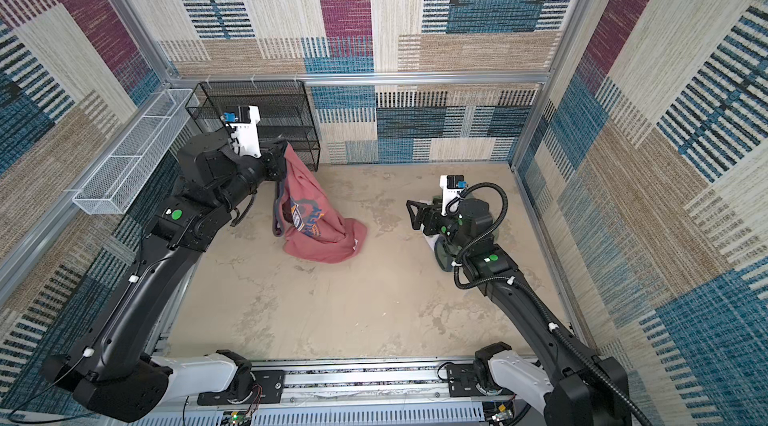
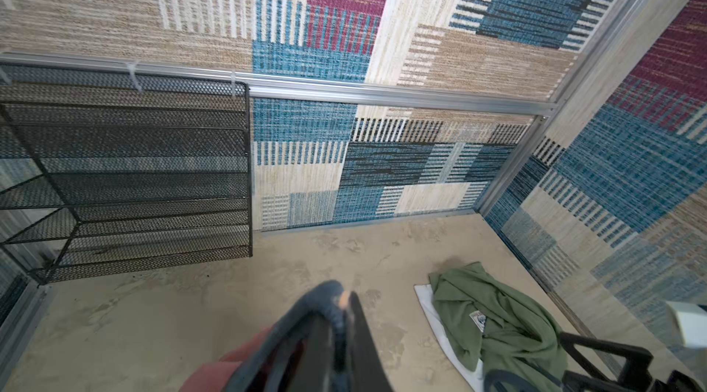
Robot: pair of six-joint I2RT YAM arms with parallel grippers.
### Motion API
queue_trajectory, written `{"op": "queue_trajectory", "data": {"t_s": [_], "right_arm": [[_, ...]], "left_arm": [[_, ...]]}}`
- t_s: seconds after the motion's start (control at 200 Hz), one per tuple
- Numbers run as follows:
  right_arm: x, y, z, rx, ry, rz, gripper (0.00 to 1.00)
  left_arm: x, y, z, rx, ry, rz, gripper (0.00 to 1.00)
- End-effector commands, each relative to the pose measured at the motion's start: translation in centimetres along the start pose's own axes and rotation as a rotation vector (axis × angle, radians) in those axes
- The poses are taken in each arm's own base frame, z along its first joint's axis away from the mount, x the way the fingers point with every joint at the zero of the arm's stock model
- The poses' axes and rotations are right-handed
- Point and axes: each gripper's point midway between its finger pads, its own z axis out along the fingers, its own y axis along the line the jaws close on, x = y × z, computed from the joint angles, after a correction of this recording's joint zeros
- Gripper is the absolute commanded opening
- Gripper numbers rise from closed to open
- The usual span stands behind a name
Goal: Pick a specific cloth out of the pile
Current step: 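Lower the pink shirt near the wire shelf while the right arm draws back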
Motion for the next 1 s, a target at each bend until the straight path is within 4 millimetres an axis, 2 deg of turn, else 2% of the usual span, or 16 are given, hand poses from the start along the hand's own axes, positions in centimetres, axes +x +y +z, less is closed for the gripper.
{"op": "queue_trajectory", "data": {"t_s": [0.0,0.215,0.411,0.531,0.736,0.997], "right_arm": [[-1.2,1.8,0.8,-0.052,-0.031,-0.031,0.89],[-0.8,3.8,2.4,-0.088,-0.018,-0.048,0.89],[0.2,5.4,4.7,-0.122,0.022,-0.068,0.89],[1.0,6.1,6.2,-0.138,0.051,-0.087,0.90],[2.1,7.1,8.4,-0.170,0.090,-0.096,0.90],[3.1,8.1,10.2,-0.196,0.118,-0.108,0.90]], "left_arm": [[0.5,1.4,-0.3,-0.051,0.002,0.022,0.00],[2.8,3.3,-0.3,-0.109,0.042,0.022,0.00],[7.1,4.5,1.3,-0.133,0.122,-0.015,0.00],[9.1,6.8,1.3,-0.220,0.144,-0.009,0.00],[10.3,11.1,0.0,-0.355,0.126,-0.029,0.00],[13.3,16.1,-0.1,-0.483,0.193,-0.052,0.00]]}}
